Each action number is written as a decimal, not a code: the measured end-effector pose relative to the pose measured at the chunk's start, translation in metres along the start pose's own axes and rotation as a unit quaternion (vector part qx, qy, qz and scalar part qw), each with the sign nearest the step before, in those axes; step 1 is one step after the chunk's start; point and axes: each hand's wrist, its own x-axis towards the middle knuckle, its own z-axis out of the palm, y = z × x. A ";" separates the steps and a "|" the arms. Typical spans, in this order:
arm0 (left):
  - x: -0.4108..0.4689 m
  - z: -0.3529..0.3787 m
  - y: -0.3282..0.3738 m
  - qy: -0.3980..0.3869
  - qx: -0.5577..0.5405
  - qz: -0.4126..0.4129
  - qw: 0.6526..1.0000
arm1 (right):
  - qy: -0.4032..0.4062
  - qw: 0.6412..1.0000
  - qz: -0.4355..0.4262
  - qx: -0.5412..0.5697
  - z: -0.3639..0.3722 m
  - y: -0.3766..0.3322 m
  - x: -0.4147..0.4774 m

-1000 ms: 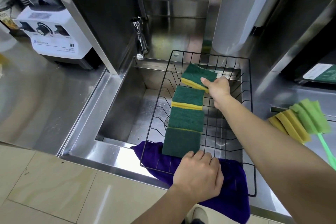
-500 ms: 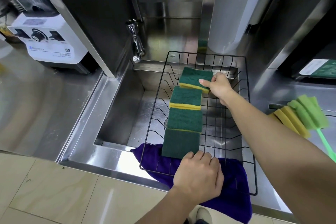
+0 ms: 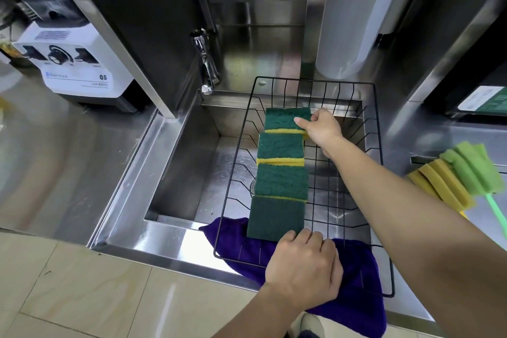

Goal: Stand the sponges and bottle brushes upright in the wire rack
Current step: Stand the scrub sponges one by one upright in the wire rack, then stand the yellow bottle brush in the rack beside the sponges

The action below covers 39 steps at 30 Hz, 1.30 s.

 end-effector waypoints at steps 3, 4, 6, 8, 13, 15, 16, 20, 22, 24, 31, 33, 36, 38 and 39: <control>0.000 0.001 0.000 -0.001 0.004 0.000 1.000 | -0.022 1.000 -0.007 0.006 -0.002 -0.001 0.000; 0.000 0.001 0.000 -0.003 0.006 0.001 1.000 | -0.044 0.999 0.003 0.027 -0.004 -0.002 -0.001; 0.000 0.001 0.000 -0.003 0.008 0.003 1.000 | -0.095 0.994 0.027 0.042 -0.013 -0.001 -0.004; 0.000 0.001 0.001 -0.005 0.008 0.006 1.000 | -0.130 0.990 0.035 0.046 -0.023 0.001 -0.008; 0.001 0.000 0.001 -0.013 0.019 0.009 1.000 | -0.114 0.993 0.004 0.032 -0.037 0.002 -0.025; 0.002 -0.001 0.000 -0.009 0.019 0.008 1.000 | -0.087 0.995 -0.021 0.041 -0.045 -0.001 -0.034; 0.002 -0.002 0.000 -0.007 0.019 0.006 1.000 | -0.071 0.996 -0.042 0.036 -0.051 -0.002 -0.039; 0.005 -0.006 0.006 0.001 0.023 -0.012 1.000 | 0.015 0.992 -0.122 -0.031 -0.085 0.004 -0.060; 0.008 -0.007 0.018 0.002 0.015 -0.026 1.000 | 0.079 0.987 -0.130 -0.060 -0.103 0.018 -0.070; 0.010 -0.003 0.033 -0.012 0.013 -0.015 1.000 | 0.138 0.979 -0.124 -0.087 -0.120 0.037 -0.083; 0.012 0.011 0.050 -0.041 0.049 0.009 0.998 | 0.193 0.922 -0.086 -0.326 -0.158 0.110 -0.121; 0.011 0.010 0.050 -0.072 0.066 -0.003 0.995 | 0.159 0.919 -0.045 -0.357 -0.159 0.127 -0.128; 0.010 0.009 0.051 -0.084 0.076 -0.010 0.994 | 0.131 0.927 0.019 -0.352 -0.157 0.144 -0.132; 0.010 0.007 0.051 -0.080 0.061 -0.010 0.995 | 0.124 0.940 0.068 -0.310 -0.159 0.147 -0.134; 0.011 0.006 0.052 -0.083 0.055 -0.009 0.995 | 0.125 0.945 0.080 -0.292 -0.161 0.146 -0.134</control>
